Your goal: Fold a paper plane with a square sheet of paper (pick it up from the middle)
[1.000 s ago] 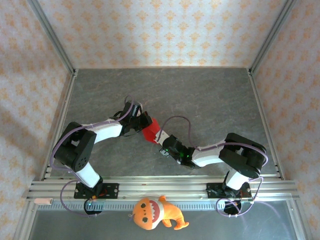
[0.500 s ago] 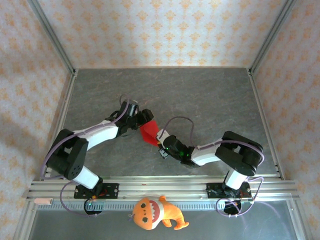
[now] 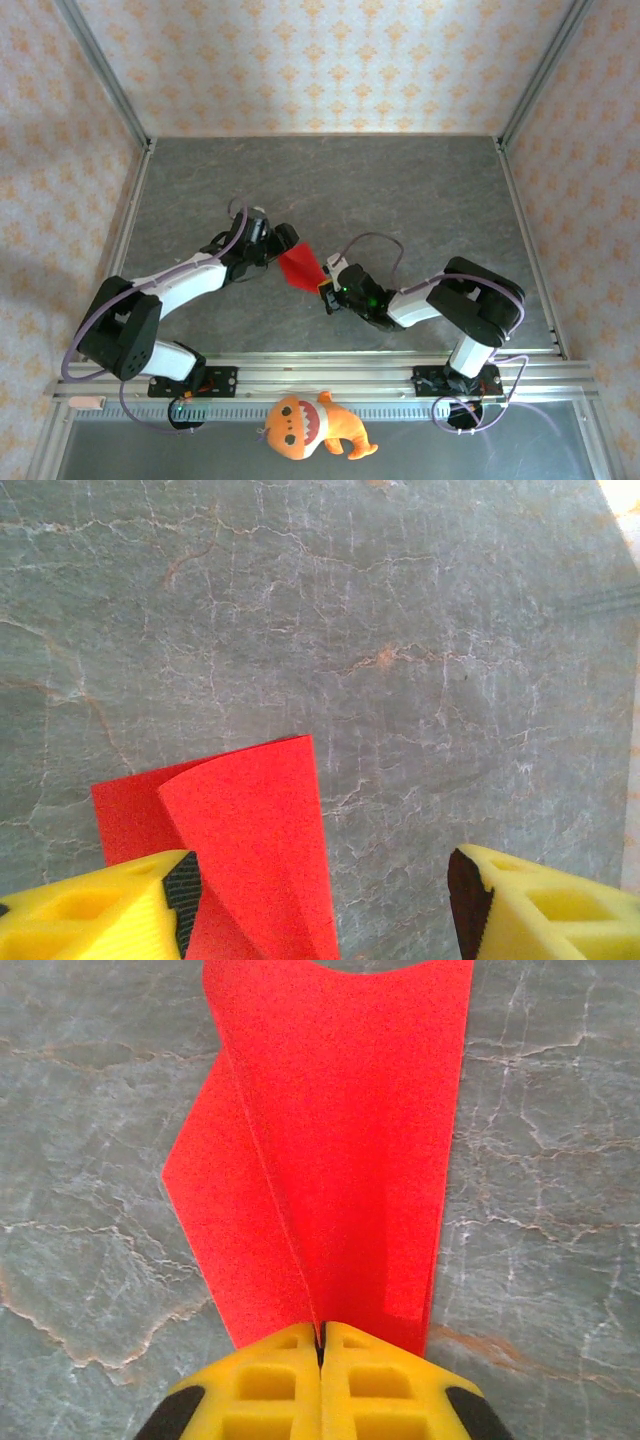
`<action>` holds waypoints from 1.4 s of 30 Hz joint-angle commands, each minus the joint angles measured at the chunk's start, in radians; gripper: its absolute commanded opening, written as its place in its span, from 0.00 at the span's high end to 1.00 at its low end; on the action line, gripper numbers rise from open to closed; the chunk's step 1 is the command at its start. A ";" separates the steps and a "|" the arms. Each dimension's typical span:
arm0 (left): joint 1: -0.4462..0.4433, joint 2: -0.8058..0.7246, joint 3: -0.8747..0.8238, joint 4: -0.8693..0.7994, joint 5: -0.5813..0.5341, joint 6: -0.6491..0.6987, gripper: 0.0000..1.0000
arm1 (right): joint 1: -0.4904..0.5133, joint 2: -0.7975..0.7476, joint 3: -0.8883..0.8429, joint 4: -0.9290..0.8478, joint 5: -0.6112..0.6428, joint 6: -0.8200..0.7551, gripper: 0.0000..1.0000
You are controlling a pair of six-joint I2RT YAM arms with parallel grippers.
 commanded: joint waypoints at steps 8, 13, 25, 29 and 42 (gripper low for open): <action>0.008 -0.034 -0.048 0.057 0.018 -0.023 0.35 | -0.120 0.057 0.004 0.136 -0.361 0.334 1.00; 0.008 -0.024 -0.074 0.104 0.044 -0.038 0.50 | -0.142 0.066 -0.018 0.202 -0.372 0.411 1.00; -0.001 0.054 -0.159 0.386 0.233 -0.085 1.00 | -0.149 0.132 -0.046 0.252 -0.413 0.516 1.00; -0.020 0.099 -0.157 0.438 0.256 -0.099 1.00 | -0.152 0.135 -0.056 0.265 -0.409 0.540 1.00; -0.083 0.239 -0.141 0.495 0.221 -0.123 1.00 | -0.158 0.132 -0.063 0.268 -0.399 0.570 0.90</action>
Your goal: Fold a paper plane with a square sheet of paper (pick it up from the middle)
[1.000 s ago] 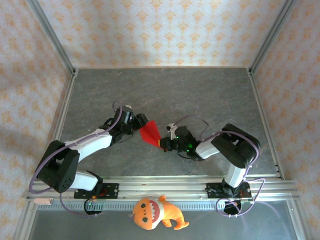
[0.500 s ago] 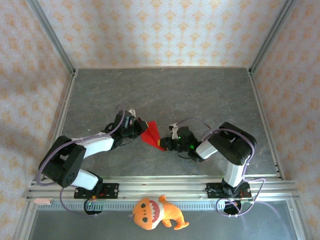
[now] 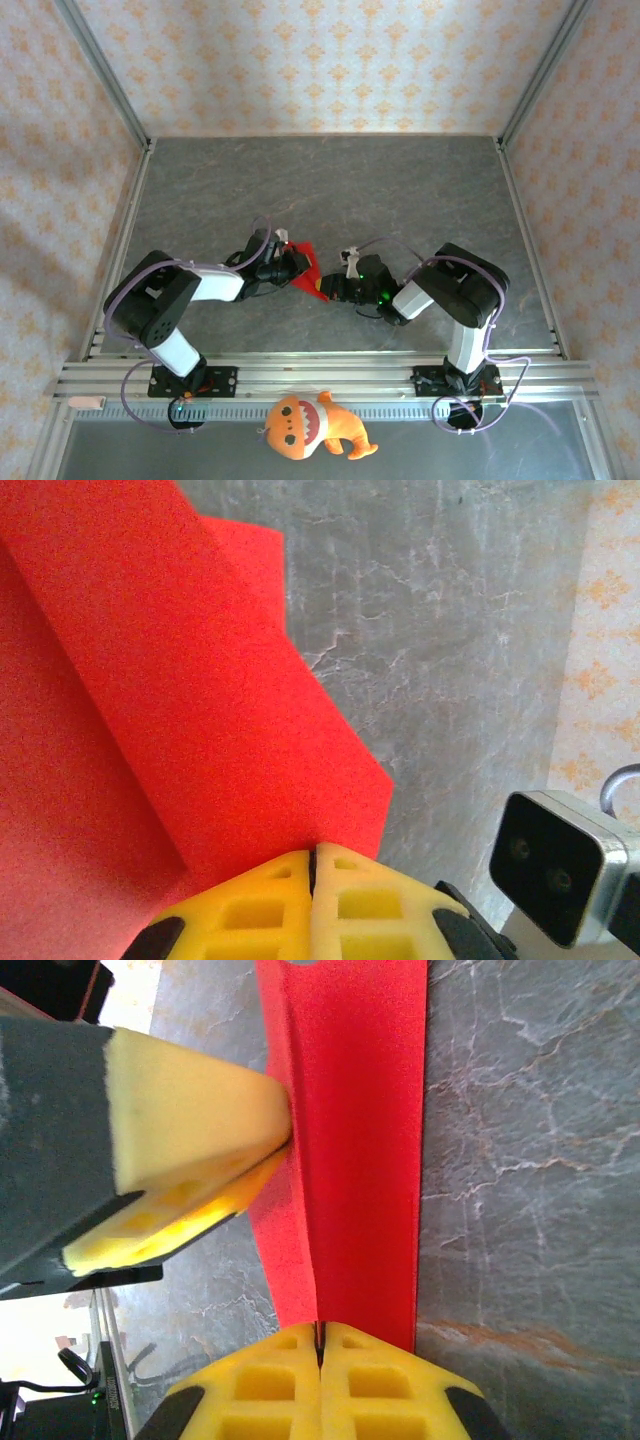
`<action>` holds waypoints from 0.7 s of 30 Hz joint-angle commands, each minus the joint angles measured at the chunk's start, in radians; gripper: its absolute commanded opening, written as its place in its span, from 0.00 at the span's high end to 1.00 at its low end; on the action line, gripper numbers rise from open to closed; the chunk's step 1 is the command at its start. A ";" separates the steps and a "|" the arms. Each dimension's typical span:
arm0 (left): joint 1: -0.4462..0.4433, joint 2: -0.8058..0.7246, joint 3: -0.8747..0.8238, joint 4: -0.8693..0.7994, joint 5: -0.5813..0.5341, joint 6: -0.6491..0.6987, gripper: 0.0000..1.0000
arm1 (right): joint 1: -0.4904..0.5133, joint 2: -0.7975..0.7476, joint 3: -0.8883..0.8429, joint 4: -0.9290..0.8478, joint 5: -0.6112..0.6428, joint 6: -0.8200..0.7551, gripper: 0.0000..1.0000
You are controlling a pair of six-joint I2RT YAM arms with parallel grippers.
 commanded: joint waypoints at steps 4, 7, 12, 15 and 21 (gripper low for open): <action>-0.004 0.020 0.012 0.037 -0.025 -0.001 1.00 | 0.002 -0.002 -0.003 -0.068 -0.010 -0.007 0.90; -0.004 0.021 0.014 0.029 -0.025 0.006 1.00 | 0.002 0.005 0.014 -0.092 -0.022 -0.010 0.97; -0.005 -0.022 0.009 -0.029 -0.077 0.022 1.00 | 0.002 0.005 0.022 -0.135 -0.013 -0.016 1.00; -0.003 -0.050 0.002 -0.037 -0.088 0.023 1.00 | 0.002 0.007 0.022 -0.139 -0.023 -0.004 1.00; -0.004 -0.029 0.002 -0.010 -0.062 0.014 1.00 | 0.002 0.021 0.019 -0.137 -0.016 0.012 1.00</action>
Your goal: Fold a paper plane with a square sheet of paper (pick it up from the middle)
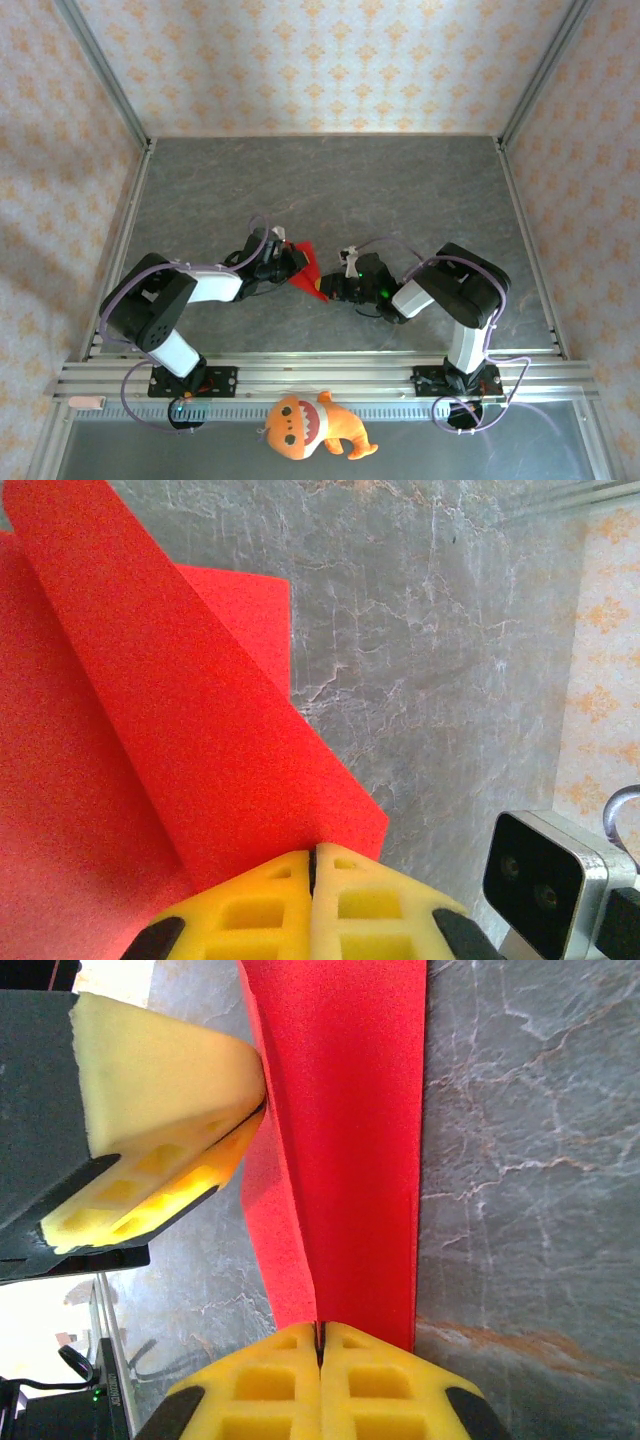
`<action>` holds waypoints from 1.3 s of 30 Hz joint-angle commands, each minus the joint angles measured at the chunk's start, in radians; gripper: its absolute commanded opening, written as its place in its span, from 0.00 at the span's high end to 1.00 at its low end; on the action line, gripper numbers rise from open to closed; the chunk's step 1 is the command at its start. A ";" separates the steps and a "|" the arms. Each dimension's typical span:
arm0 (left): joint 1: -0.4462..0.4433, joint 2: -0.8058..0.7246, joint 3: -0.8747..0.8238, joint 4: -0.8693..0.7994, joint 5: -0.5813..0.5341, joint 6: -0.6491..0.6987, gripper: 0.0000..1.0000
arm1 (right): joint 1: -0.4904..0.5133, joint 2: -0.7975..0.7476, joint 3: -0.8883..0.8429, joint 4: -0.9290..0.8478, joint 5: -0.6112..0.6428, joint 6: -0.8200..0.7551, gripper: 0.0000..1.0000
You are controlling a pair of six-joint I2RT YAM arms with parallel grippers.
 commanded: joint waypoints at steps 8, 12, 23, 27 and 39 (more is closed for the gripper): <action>-0.011 0.063 0.019 0.025 0.010 0.005 1.00 | 0.005 0.040 0.016 -0.113 -0.020 0.021 1.00; -0.016 0.084 0.017 0.043 0.005 -0.012 1.00 | 0.005 0.046 0.024 -0.123 -0.028 0.022 1.00; -0.020 0.080 0.019 0.046 -0.002 -0.010 1.00 | 0.005 0.049 0.028 -0.137 -0.034 0.022 1.00; -0.024 0.099 0.034 0.036 0.008 0.002 1.00 | 0.004 0.052 0.028 -0.135 -0.030 0.025 1.00; -0.033 0.139 0.103 -0.104 -0.014 0.076 1.00 | 0.003 0.050 0.021 -0.141 -0.024 0.027 1.00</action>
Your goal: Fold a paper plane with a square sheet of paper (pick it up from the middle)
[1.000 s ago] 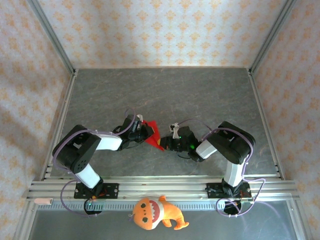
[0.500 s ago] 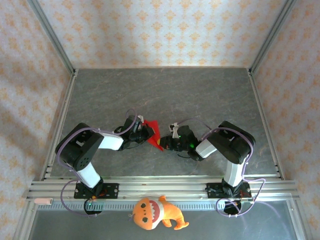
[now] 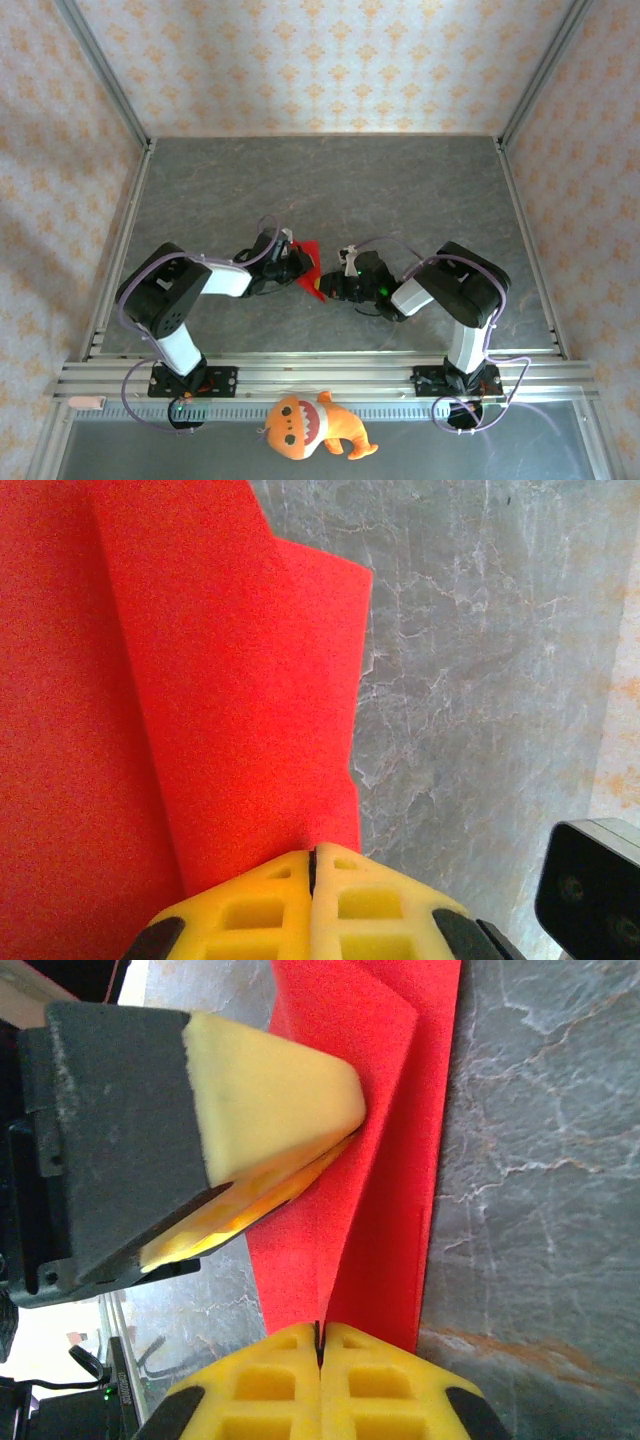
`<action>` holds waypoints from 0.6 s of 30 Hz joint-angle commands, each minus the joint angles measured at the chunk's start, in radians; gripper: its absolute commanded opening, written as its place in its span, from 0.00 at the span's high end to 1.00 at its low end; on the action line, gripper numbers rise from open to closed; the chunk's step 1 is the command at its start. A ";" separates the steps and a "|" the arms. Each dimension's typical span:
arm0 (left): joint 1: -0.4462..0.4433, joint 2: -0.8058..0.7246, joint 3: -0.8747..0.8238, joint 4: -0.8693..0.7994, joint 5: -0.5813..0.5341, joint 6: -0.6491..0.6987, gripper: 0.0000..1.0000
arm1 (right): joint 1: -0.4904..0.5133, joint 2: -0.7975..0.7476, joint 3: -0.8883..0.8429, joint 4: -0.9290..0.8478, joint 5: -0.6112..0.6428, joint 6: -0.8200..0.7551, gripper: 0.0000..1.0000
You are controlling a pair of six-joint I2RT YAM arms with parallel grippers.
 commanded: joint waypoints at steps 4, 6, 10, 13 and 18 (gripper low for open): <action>-0.011 0.045 0.054 -0.175 -0.053 0.090 1.00 | 0.010 0.033 0.001 -0.117 0.007 0.009 1.00; -0.011 0.056 0.052 -0.190 -0.062 0.098 1.00 | 0.010 0.028 0.005 -0.122 0.006 0.009 1.00; -0.011 0.076 0.042 -0.175 -0.052 0.099 1.00 | 0.010 0.008 0.010 -0.140 -0.005 0.019 0.95; -0.011 0.080 0.041 -0.174 -0.051 0.101 1.00 | 0.010 -0.020 0.012 -0.173 -0.019 0.020 0.91; -0.011 0.078 0.041 -0.177 -0.051 0.106 1.00 | 0.010 -0.058 0.004 -0.213 -0.051 0.022 0.84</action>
